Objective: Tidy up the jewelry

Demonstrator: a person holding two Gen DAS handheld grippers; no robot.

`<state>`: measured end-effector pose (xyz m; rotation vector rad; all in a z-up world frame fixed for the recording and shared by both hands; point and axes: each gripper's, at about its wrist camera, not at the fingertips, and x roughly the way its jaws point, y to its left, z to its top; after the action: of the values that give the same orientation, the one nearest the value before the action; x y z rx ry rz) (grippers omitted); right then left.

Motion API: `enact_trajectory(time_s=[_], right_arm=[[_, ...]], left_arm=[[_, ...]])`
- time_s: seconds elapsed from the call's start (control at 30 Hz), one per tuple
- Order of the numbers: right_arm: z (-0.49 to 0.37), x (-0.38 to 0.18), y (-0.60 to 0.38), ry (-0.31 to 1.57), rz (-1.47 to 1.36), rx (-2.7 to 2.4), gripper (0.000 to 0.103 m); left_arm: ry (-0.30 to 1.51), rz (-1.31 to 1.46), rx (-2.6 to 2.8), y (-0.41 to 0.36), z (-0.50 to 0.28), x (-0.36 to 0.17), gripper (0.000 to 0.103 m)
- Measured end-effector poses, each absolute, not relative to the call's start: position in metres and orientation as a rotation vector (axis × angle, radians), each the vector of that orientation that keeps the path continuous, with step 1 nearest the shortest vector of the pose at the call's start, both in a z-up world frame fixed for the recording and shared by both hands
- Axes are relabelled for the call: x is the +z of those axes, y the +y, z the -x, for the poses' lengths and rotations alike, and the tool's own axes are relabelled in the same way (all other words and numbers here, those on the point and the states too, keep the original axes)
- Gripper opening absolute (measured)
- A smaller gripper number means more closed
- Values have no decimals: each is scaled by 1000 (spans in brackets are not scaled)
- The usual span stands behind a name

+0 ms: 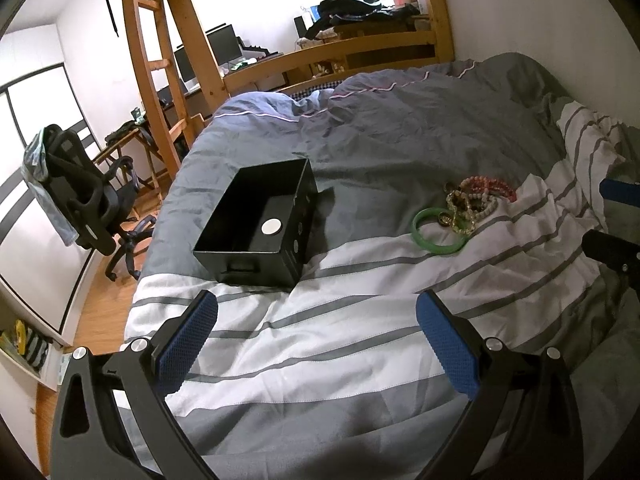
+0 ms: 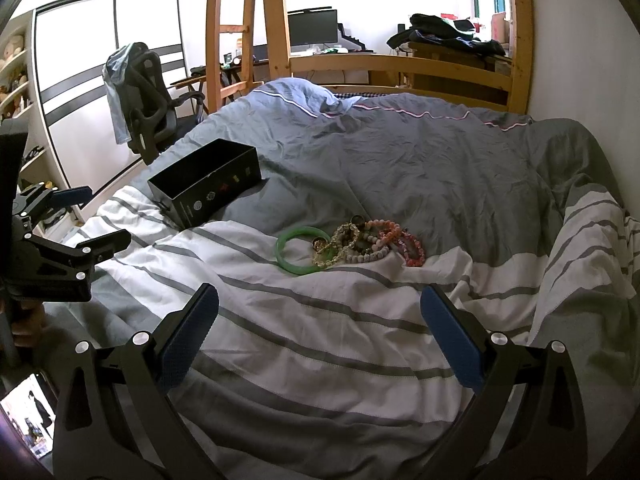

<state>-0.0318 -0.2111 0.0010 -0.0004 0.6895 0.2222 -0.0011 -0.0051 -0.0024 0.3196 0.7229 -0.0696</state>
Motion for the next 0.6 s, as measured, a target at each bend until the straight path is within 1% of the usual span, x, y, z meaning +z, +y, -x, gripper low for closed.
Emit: enact_trajectory(time_s=[0.53,0.6], right_arm=[[31,1,-210,694,4,220,100],[31,-6,-209,694,5,221,100]], left_arm=[[705,-325,-84,-8,4,0,98],[705,-325,-84,-9,4,0,98]])
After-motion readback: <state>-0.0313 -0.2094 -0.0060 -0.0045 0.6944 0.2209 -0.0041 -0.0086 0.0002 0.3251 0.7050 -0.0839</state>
